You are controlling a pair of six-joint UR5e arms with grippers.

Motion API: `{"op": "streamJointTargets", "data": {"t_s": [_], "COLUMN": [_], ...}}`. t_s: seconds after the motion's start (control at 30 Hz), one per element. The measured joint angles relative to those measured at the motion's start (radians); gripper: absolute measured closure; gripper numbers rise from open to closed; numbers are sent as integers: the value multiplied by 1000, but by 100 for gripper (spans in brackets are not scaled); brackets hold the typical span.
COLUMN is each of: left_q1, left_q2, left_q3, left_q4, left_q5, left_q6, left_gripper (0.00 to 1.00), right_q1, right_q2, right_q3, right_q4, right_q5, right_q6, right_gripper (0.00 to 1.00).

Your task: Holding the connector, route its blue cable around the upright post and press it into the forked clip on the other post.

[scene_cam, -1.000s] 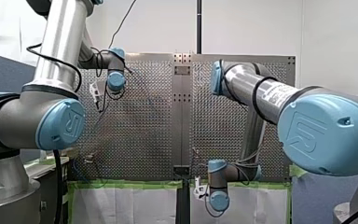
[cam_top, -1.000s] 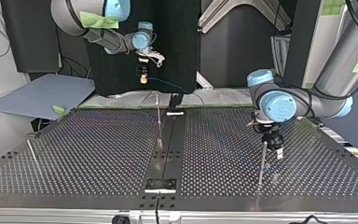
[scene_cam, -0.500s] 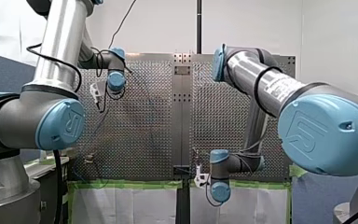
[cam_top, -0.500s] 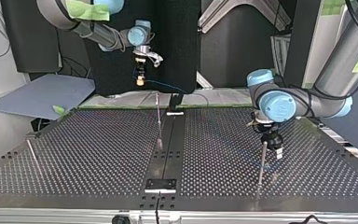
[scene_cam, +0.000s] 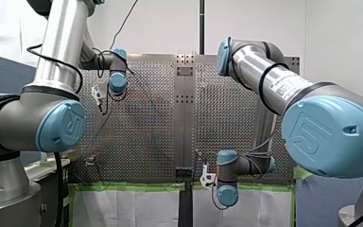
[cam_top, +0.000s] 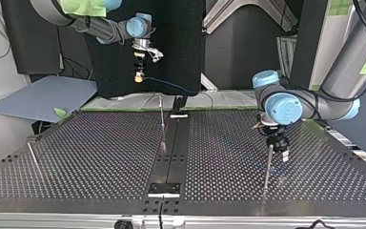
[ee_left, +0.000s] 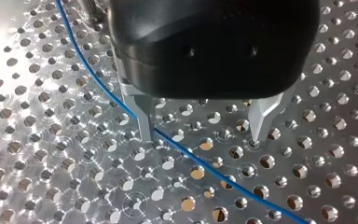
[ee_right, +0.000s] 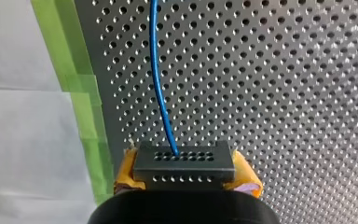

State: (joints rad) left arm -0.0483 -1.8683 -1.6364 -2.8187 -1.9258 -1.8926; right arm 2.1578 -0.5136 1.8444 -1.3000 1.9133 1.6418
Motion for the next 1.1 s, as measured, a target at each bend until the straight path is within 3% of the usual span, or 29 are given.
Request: {"op": "streamJointTargets", "data": {"t_s": [0.17,0.47,0.63,0.87,1.1], "left_q1": [-1,6,15,5,-10], "left_q2": [0,-1,0,9,59], "left_q3": [0,0,-1,-35,-95], "left_q4": [-14,-42,-58,-65,-53], "left_q5": [-1,-21,-52,-57,-64], "left_q6": [-16,-83,-126,-183,-152], "left_gripper": [0,0,0,0,0], "right_q1": [-8,-11,-9,-6,-10], "right_q2": [0,0,0,1,1], "right_q3": [40,47,41,37,28], "right_q4": [-42,-102,-100,-91,-80], "right_q5": [1,-2,-3,-3,-3], "right_q6": [22,12,3,-2,0], "right_gripper": [100,100,100,100,100]}}
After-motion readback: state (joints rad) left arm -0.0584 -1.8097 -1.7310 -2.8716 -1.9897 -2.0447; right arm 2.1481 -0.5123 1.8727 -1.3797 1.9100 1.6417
